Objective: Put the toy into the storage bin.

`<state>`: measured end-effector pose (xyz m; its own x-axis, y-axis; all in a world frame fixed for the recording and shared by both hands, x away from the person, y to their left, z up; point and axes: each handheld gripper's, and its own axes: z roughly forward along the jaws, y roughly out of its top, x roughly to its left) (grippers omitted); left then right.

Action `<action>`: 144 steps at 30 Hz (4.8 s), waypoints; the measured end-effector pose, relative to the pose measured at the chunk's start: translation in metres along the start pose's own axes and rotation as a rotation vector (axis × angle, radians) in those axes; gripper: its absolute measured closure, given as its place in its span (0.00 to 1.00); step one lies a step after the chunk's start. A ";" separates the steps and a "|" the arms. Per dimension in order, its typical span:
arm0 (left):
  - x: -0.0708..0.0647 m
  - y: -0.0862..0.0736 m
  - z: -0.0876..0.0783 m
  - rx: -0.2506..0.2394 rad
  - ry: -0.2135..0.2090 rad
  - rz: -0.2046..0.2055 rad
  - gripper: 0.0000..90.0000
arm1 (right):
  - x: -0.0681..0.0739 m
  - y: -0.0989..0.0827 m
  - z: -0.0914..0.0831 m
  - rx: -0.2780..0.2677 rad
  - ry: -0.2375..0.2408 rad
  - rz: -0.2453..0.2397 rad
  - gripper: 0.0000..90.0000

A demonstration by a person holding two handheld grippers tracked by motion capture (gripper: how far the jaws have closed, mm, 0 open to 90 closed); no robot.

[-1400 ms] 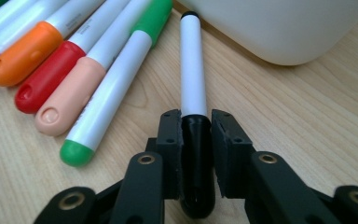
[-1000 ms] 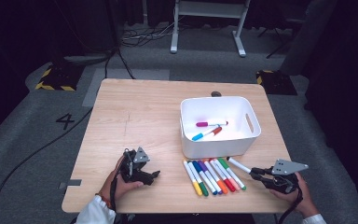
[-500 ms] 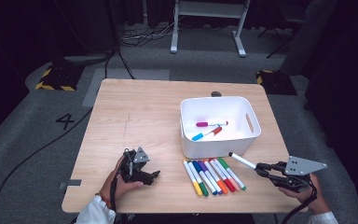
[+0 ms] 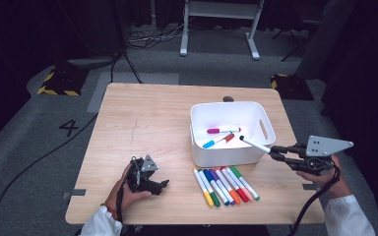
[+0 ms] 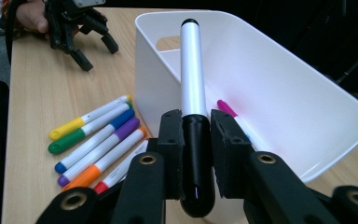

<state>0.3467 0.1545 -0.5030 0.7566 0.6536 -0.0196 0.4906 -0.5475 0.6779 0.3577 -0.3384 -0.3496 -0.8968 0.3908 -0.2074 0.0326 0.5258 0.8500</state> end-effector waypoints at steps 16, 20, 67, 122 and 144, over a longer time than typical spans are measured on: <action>0.000 0.000 0.000 0.000 -0.002 -0.001 0.16 | -0.052 0.036 0.061 0.114 0.074 -0.043 0.84; 0.000 0.000 0.000 0.000 -0.001 0.000 0.16 | -0.054 0.041 0.080 0.168 0.113 -0.072 0.84; 0.000 0.000 0.000 0.000 -0.001 -0.001 0.16 | -0.045 0.032 0.048 0.185 -0.071 0.100 0.41; 0.000 0.000 0.000 0.000 0.000 0.000 0.16 | 0.052 -0.080 0.111 0.244 -0.058 0.278 0.59; 0.000 0.000 0.000 0.000 0.000 0.000 0.16 | 0.040 -0.096 0.114 0.275 -0.072 0.309 0.78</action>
<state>0.3467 0.1544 -0.5030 0.7567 0.6535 -0.0199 0.4907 -0.5475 0.6778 0.3688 -0.2872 -0.4952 -0.7936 0.6085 -0.0048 0.4206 0.5542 0.7183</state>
